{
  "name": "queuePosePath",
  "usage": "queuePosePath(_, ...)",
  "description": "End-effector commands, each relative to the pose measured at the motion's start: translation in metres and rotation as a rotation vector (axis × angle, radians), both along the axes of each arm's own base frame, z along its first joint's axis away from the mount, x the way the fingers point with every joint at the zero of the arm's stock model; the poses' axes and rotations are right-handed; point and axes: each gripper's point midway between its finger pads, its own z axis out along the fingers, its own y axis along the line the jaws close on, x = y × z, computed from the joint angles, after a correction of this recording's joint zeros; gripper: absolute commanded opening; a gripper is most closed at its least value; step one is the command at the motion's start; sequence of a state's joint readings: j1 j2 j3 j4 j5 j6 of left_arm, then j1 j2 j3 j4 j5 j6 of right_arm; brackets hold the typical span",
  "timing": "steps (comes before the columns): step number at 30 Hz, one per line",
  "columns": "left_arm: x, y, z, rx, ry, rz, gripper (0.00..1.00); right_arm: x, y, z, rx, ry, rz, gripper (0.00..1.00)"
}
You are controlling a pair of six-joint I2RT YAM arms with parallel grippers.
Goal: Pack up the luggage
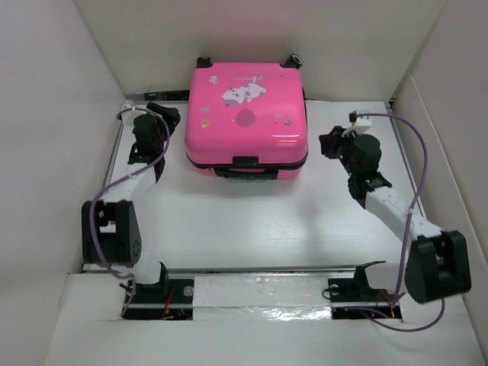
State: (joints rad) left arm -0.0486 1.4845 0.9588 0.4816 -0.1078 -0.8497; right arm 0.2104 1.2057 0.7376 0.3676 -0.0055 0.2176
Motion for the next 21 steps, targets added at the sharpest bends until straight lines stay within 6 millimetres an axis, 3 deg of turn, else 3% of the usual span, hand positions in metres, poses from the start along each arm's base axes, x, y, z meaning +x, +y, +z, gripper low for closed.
queuePosePath(1,0.032,0.016,-0.009,-0.032,0.012,0.0,0.64,0.047,-0.016,0.006,0.003,-0.008,-0.089,0.41)
queuePosePath(2,0.043,0.019,-0.006,-0.034,0.02,-0.008,0.64,0.062,-0.014,0.017,0.027,-0.027,-0.083,0.53)
queuePosePath(3,0.053,0.024,-0.035,-0.037,0.087,-0.012,0.64,0.075,-0.021,0.011,0.036,-0.009,-0.098,0.59)
queuePosePath(4,0.058,0.017,-0.044,-0.046,0.117,-0.05,0.64,0.092,-0.023,-0.02,0.044,0.06,-0.103,0.65)
queuePosePath(5,0.068,0.019,-0.044,-0.05,0.124,-0.069,0.64,0.101,-0.016,-0.021,0.091,0.07,-0.055,0.72)
queuePosePath(6,0.073,0.011,-0.07,-0.068,0.174,-0.115,0.64,0.112,-0.014,-0.016,0.121,0.054,-0.039,0.74)
queuePosePath(7,0.076,0.008,-0.078,-0.08,0.189,-0.129,0.64,0.12,-0.012,-0.019,0.153,0.055,-0.025,0.75)
queuePosePath(8,0.079,0.01,-0.086,-0.097,0.199,-0.138,0.64,0.128,0.0,-0.044,0.199,0.121,0.021,0.77)
queuePosePath(10,0.08,0.001,-0.106,-0.127,0.228,-0.181,0.64,0.142,0.008,-0.045,0.221,0.13,0.057,0.78)
queuePosePath(11,0.081,-0.007,-0.106,-0.133,0.207,-0.204,0.64,0.141,0.024,-0.061,0.219,0.167,0.111,0.77)
queuePosePath(12,0.074,-0.01,-0.115,-0.143,0.218,-0.217,0.64,0.141,0.03,-0.066,0.21,0.178,0.127,0.75)
queuePosePath(16,0.056,-0.034,-0.121,-0.133,0.203,-0.257,0.64,0.135,0.048,-0.092,0.191,0.225,0.168,0.69)
queuePosePath(17,0.055,-0.035,-0.115,-0.136,0.166,-0.262,0.64,0.132,0.054,-0.097,0.187,0.232,0.209,0.62)
queuePosePath(19,0.037,-0.057,-0.116,-0.15,0.145,-0.307,0.63,0.121,0.066,-0.113,0.17,0.259,0.246,0.48)
queuePosePath(21,0.017,-0.081,-0.121,-0.136,0.162,-0.349,0.63,0.11,0.062,-0.121,0.162,0.261,0.239,0.41)
